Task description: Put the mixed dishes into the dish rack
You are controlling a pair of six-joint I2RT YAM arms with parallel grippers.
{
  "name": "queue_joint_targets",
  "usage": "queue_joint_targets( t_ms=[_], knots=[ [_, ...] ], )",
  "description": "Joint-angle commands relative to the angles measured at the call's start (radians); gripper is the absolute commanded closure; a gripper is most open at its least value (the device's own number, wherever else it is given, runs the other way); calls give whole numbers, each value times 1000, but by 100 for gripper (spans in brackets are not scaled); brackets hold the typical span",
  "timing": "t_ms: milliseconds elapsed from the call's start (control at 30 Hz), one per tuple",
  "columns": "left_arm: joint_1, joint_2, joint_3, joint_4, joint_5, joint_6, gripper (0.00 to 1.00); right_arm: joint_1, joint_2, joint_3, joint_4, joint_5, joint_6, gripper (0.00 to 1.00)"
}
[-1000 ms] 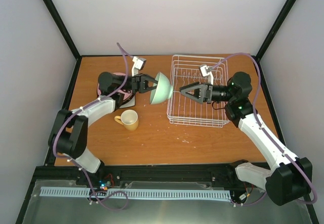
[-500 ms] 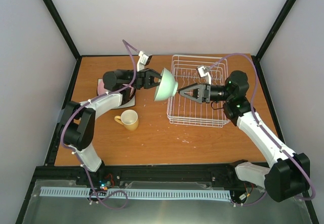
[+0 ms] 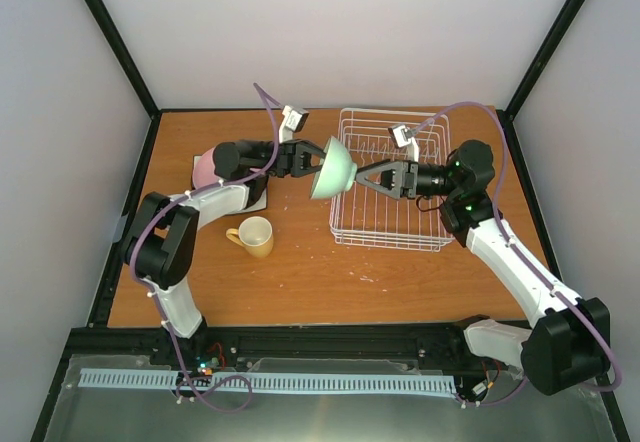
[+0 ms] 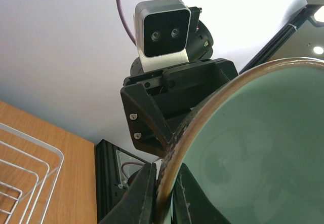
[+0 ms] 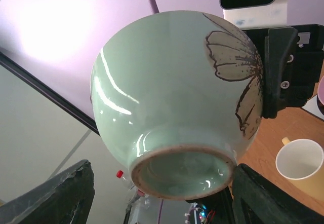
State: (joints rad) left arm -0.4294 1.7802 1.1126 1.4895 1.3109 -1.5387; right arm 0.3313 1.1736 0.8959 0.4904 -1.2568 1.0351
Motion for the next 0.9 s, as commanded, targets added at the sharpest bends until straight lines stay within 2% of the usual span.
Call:
queue_joint_targets(
  t_ms=[0,200,400,867],
  knots=[
    [-9,8,43,120,-61,-28,99,15,10,22,63,-7,30,26],
    [-9,40,69,165,-71,-69,99,40,28,19,70,0,26,27],
    [-10,45,73,158,-77,-65,99,49,36,24,89,9,36,31],
    [-30,78,67,167,-92,-63,99,51,56,26,174,22,87,64]
  ],
)
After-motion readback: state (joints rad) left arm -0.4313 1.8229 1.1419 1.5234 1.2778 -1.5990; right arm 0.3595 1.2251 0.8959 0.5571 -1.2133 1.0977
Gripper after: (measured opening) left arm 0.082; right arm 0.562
